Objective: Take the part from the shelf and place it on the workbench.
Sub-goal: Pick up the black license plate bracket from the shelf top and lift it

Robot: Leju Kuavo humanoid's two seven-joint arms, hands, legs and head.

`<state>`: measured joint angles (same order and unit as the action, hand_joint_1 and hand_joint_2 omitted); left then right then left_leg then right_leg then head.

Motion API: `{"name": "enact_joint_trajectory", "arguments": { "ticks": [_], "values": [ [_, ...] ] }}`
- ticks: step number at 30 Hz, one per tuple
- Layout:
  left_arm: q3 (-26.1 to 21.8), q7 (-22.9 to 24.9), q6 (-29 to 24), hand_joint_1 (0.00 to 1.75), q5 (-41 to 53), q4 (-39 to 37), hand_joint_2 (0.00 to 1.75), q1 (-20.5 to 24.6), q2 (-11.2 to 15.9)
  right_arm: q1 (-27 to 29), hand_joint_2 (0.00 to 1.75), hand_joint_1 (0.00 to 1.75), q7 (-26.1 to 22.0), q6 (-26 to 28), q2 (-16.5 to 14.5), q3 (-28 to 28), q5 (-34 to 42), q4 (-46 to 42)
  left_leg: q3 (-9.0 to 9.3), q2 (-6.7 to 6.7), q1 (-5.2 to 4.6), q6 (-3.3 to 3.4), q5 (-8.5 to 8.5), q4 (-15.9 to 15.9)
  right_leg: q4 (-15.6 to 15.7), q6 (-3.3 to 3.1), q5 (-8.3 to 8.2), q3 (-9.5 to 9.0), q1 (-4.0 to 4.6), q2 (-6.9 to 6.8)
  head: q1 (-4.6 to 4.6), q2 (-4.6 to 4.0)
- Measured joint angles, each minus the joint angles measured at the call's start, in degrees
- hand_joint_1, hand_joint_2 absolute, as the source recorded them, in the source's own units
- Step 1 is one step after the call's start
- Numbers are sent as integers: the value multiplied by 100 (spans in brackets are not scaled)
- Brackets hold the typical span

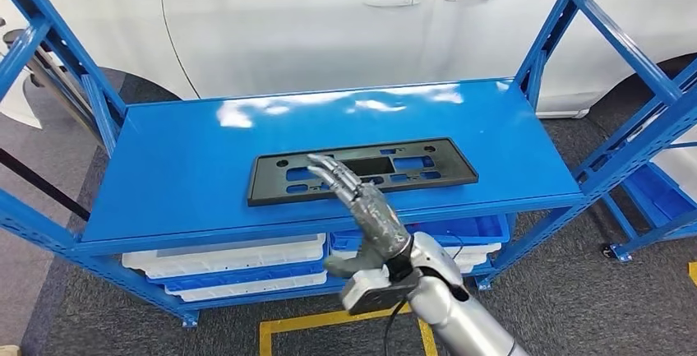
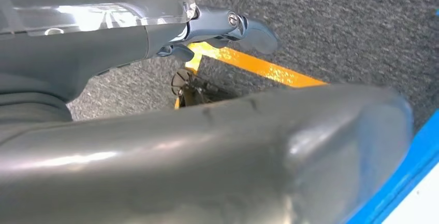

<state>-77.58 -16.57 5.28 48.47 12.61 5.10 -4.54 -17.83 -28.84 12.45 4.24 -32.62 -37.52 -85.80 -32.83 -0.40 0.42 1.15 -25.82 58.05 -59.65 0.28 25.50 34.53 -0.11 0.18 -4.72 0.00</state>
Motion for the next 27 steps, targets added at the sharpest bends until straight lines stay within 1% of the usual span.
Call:
{"name": "enact_joint_trajectory", "arguments": {
  "ticks": [1,2,3,4,5,6,7,8,9,10,11,12,13,14,15,16,17,19,20,21,22,23,24,25,26,27],
  "values": [
    [3,-1,8,0,20,0,0,2,-6,-64,0,0,81,312,-52,-127,-425,167,-5,2,-3,-30,-5,0,121,-19,-13,-47,19,1,0,0],
    [6,-2,13,0,32,1,0,4,-8,-116,0,0,144,547,-107,-245,-732,330,-5,4,-4,-66,-4,-8,145,-34,-5,-53,34,4,0,0],
    [10,-3,15,0,41,1,0,6,-7,-152,0,0,190,701,-162,-349,-924,479,2,5,-4,-100,-6,-20,161,-54,-14,-58,24,7,0,0],
    [13,-5,17,0,46,1,0,7,-4,-184,44,0,210,776,-209,-429,-1002,597,5,6,-2,-134,-32,0,189,-79,-24,-77,9,6,-1,0],
    [16,-7,18,0,46,1,0,7,-2,-220,87,0,223,811,-253,-495,-1034,696,-23,7,-1,-164,-99,87,217,-109,-35,-100,-9,0,-1,0],
    [18,-8,18,0,47,1,0,7,-1,-258,131,0,229,826,-292,-548,-1051,782,-107,8,2,-188,-225,291,242,-136,-41,-122,-26,-7,-2,0],
    [19,-9,19,0,49,1,0,5,0,-294,175,0,229,832,-321,-595,-1060,865,-249,9,17,-209,-390,603,250,-154,-40,-135,-27,-14,-2,0],
    [20,-9,19,0,50,0,0,0,-1,-321,175,0,230,836,-344,-638,-1068,944,-425,9,25,-230,-552,970,249,-170,-35,-139,-24,-18,-2,0],
    [21,-9,19,0,52,0,0,-8,-1,-338,175,0,250,859,-357,-675,-1106,1017,-585,9,33,-247,-663,1290,247,-177,-31,-141,-20,-20,-2,0],
    [21,-9,17,0,56,0,0,-17,-1,-355,175,0,318,946,-379,-713,-1246,1107,-677,10,38,-263,-675,1454,245,-180,-28,-143,-18,-20,-2,0],
    [22,-9,10,0,60,0,0,-24,0,-392,175,0,433,1099,-420,-750,-1493,1227,-670,10,44,-272,-582,1412,241,-182,-25,-144,-18,-17,-2,0],
    [24,-11,2,0,67,1,0,-26,3,-452,175,0,603,1316,-485,-793,-1858,1382,-564,11,51,-274,-409,1168,234,-179,-21,-146,-20,-6,-2,0],
    [26,-17,-7,0,76,1,0,-24,6,-538,175,0,810,1579,-571,-846,-2306,1579,-394,12,57,-268,-204,801,225,-170,-14,-148,-21,5,-2,0],
    [28,-23,-14,0,90,1,0,-17,8,-643,175,0,1018,1825,-665,-902,-2736,1794,-224,13,52,-252,-62,434,205,-152,-2,-144,-9,17,-2,0],
    [31,-33,-17,0,108,1,0,-6,10,-748,175,0,1246,2048,-757,-960,-3153,2011,-101,11,45,-226,24,171,188,-126,7,-138,1,27,-2,0],
    [35,-44,-16,0,127,1,0,1,10,-856,175,0,1505,2247,-849,-1021,-3558,2242,-38,7,34,-197,49,27,175,-97,12,-130,11,31,-1,0],
    [39,-53,-13,0,150,1,0,5,10,-960,175,0,1775,2403,-941,-1074,-3943,2472,-27,2,22,-166,33,-8,170,-66,12,-123,17,33,-1,0],
    [49,-66,-7,0,184,1,0,1,9,-1142,175,0,2291,2611,-1114,-1157,-4575,2882,-27,-2,40,-102,58,-26,158,-9,24,-121,13,31,-1,0],
    [55,-68,-5,0,203,1,0,-1,9,-1232,175,0,2474,2659,-1199,-1177,-4752,3074,-22,2,53,-68,72,-42,80,22,87,-90,7,25,-1,0],
    [63,-68,-6,0,217,1,0,0,9,-1321,175,0,2608,2684,-1281,-1189,-4833,3274,-19,9,67,-39,85,-58,-104,47,209,-9,1,19,-1,0],
    [72,-68,-11,0,232,1,0,1,9,-1406,175,0,2702,2698,-1364,-1194,-4855,3500,-21,16,69,-18,91,-62,-412,69,383,134,-14,14,-1,0],
    [80,-68,-16,0,243,1,0,2,10,-1479,175,0,2767,2703,-1444,-1194,-4850,3732,-28,20,67,-4,91,-62,-804,88,573,323,-21,11,0,0],
    [86,-68,-22,0,247,1,0,2,12,-1523,175,0,2804,2704,-1497,-1194,-4840,3901,-34,22,66,2,91,-61,-1134,99,716,481,-28,11,0,0],
    [90,-68,-27,0,250,1,0,1,13,-1544,175,0,2826,2705,-1530,-1194,-4832,4008,-37,22,65,4,91,-60,-1363,108,803,591,-31,10,0,0],
    [90,-68,-28,0,250,1,0,1,14,-1552,175,0,2832,2705,-1543,-1194,-4829,4055,-38,22,65,4,91,-60,-1464,112,834,641,-32,10,0,0],
    [90,-68,-28,0,250,1,0,1,14,-1552,175,0,2832,2705,-1543,-1194,-4829,4055,-38,22,65,4,91,-60,-1464,112,834,641,-32,10,0,0]
  ]
}}
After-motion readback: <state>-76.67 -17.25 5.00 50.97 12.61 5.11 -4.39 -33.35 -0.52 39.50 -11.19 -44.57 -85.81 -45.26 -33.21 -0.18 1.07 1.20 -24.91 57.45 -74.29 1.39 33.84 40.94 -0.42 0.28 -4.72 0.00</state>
